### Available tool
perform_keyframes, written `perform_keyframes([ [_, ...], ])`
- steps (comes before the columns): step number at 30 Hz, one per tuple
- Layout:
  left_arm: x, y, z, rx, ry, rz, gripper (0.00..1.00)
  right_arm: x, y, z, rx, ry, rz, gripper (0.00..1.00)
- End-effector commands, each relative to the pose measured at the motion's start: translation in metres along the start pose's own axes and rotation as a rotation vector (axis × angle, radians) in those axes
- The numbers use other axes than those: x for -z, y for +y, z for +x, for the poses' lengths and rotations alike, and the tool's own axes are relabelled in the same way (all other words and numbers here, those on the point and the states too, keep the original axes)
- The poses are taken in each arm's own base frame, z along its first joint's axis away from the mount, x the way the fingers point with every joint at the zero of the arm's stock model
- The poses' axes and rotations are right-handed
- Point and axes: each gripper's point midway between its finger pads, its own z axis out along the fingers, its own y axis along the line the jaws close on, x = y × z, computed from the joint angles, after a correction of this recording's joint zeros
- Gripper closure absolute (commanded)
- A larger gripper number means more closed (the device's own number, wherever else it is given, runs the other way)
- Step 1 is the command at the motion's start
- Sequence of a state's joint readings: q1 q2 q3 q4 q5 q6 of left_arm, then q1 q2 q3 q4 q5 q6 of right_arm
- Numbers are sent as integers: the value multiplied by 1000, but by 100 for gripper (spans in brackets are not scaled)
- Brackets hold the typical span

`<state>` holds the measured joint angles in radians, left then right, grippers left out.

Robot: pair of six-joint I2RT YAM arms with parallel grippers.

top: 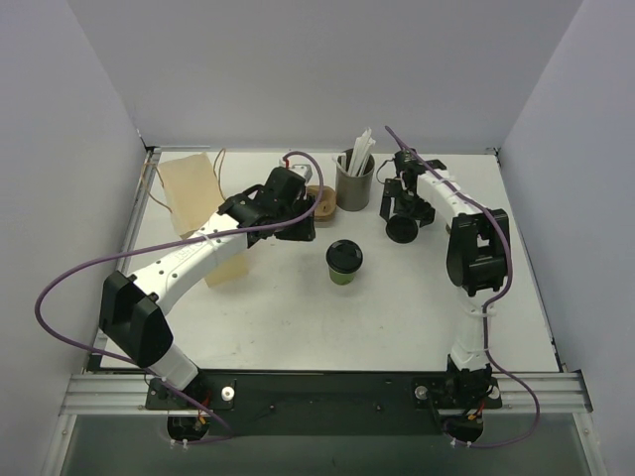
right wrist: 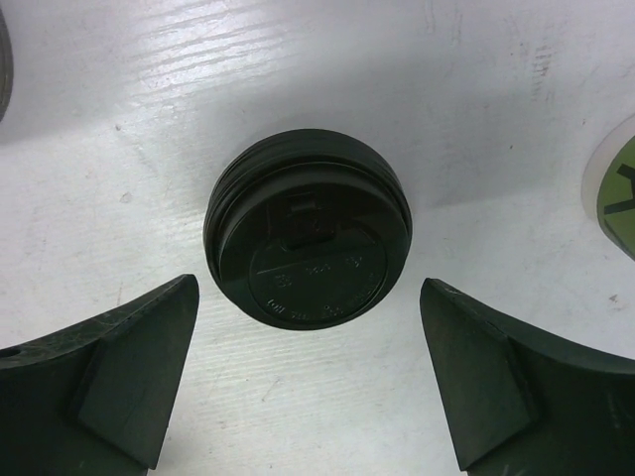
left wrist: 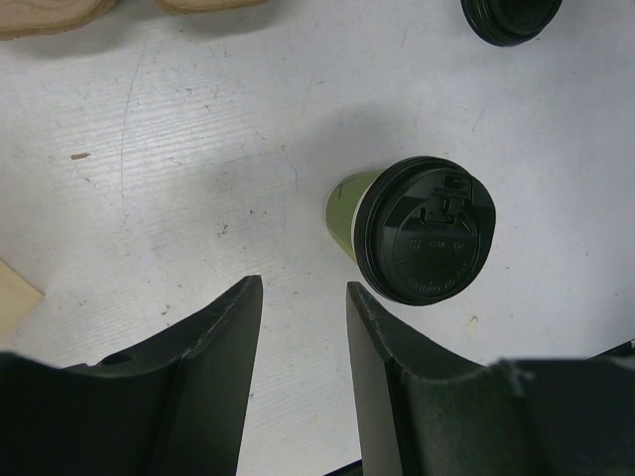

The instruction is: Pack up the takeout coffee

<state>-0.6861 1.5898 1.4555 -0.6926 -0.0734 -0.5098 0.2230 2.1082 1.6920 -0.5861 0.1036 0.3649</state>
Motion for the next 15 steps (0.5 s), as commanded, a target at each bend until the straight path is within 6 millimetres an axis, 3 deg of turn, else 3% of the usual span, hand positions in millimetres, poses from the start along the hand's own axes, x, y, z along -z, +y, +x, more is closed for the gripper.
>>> perform_keyframes([
  [1,7,-14,-16,-16,-34,62,50,23,-1,-5,-12,-16,-29,12],
  [6,6,-24,-9,-36,-21,104,51,51,0,10,-61,-13,-64,16],
  [8,6,-30,-2,-40,-5,134,51,71,1,12,-83,-40,-94,18],
  [15,-2,-41,5,-50,16,166,55,124,25,44,-90,-78,-219,34],
])
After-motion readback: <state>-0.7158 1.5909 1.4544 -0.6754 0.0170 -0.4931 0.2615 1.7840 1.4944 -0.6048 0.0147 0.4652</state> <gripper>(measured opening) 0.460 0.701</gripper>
